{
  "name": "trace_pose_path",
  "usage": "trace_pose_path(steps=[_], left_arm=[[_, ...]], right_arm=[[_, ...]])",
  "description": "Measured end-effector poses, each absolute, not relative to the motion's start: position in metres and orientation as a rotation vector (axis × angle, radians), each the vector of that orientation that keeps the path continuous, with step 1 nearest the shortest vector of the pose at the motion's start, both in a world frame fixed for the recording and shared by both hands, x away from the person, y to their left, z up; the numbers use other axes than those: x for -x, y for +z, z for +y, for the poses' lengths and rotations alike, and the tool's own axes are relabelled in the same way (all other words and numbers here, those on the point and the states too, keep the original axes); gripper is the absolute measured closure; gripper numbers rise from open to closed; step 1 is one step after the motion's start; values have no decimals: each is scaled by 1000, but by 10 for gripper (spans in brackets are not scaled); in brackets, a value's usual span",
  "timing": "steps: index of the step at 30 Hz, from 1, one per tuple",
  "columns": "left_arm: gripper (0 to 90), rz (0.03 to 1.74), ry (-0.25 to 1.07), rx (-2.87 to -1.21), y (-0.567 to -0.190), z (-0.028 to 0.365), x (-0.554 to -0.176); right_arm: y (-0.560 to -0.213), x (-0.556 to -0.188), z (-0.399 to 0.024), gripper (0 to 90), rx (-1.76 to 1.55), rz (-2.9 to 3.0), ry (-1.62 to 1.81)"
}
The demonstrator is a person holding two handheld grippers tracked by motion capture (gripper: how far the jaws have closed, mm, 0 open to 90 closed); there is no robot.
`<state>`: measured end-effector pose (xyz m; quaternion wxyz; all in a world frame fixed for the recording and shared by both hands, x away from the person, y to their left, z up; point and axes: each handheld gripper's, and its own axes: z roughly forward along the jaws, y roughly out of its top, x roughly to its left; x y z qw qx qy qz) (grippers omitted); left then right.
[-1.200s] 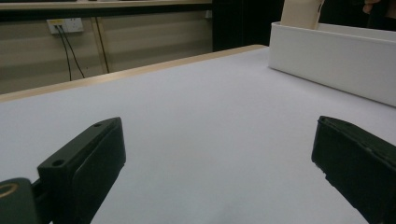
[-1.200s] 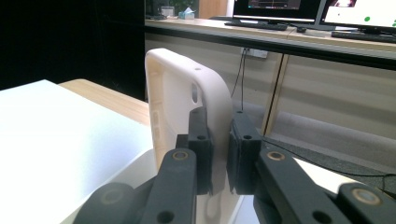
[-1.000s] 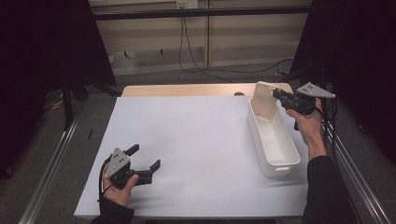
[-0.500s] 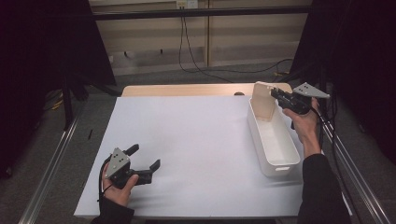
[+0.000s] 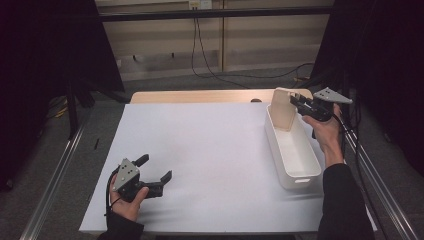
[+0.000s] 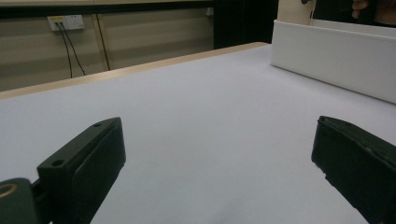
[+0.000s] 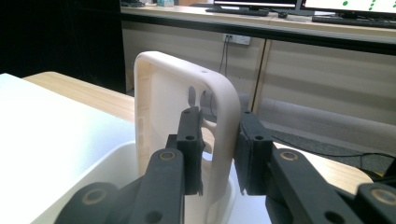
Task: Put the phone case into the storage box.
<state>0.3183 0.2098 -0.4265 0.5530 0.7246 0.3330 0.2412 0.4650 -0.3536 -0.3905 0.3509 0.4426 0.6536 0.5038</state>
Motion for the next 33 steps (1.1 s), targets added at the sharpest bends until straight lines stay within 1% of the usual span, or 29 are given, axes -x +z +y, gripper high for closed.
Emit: trace_pose_path(steps=[6, 12, 17, 33], left_arm=[[28, 786, 570, -1713, -427, 209, -318], [28, 785, 570, -1714, -427, 209, -318], [29, 783, 570, -1715, -426, 209, -318], [29, 783, 573, -1716, -427, 209, -318]], right_arm=[[-389, -466, -358, 714, -1187, 1681, 1261], [-387, -469, -353, 713, -1180, 1697, 1237], [-389, -473, -350, 724, -1198, 1681, 1211], [-394, -482, -345, 715, -1228, 1670, 1201]])
